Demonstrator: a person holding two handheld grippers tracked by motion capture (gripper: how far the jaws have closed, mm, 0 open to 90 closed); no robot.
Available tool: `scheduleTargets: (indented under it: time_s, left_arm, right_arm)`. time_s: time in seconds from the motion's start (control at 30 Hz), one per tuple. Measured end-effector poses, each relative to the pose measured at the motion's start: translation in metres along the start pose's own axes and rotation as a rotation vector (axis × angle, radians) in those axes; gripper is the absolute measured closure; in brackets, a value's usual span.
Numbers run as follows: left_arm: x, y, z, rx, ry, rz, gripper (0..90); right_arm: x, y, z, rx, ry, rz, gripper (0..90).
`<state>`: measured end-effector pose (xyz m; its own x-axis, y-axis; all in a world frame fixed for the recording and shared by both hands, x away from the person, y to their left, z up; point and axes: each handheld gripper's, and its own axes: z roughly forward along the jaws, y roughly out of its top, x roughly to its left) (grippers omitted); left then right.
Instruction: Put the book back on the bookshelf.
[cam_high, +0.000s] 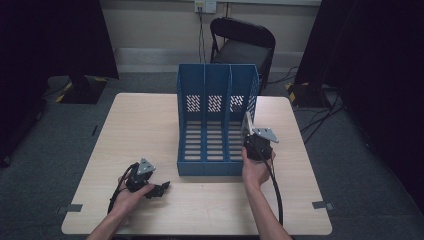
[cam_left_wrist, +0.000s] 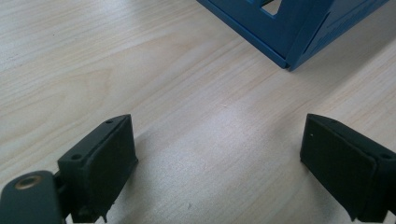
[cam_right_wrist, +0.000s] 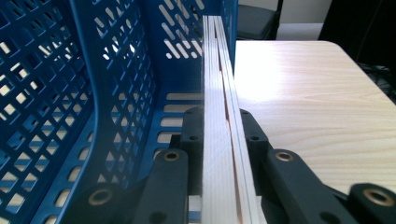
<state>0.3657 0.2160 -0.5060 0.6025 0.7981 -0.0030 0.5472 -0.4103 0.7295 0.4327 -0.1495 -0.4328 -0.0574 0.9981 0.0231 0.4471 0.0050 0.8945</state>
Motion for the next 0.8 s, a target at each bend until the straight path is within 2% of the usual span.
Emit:
scheduleTargets:
  time_s: [0.17,0.37,0.53,0.8]
  left_arm:
    - [0.0,0.0002,0.0002,0.0,0.0,0.001,9.3]
    - [-0.0003,-0.0001,-0.0001,0.0,0.001,0.001,9.5]
    - [-0.0005,-0.0003,-0.0001,-0.001,0.0,0.001,9.7]
    - [-0.0005,-0.0003,-0.0001,-0.001,-0.001,0.001,9.6]
  right_arm:
    - [0.0039,-0.0014,-0.001,-0.016,-0.035,-0.005,76.7]
    - [0.0072,-0.0011,-0.001,-0.003,-0.061,-0.016,76.3]
    - [0.006,-0.0005,-0.0015,-0.001,-0.056,-0.035,71.9]
    - [0.0004,0.0011,-0.0026,-0.005,-0.028,-0.017,66.5]
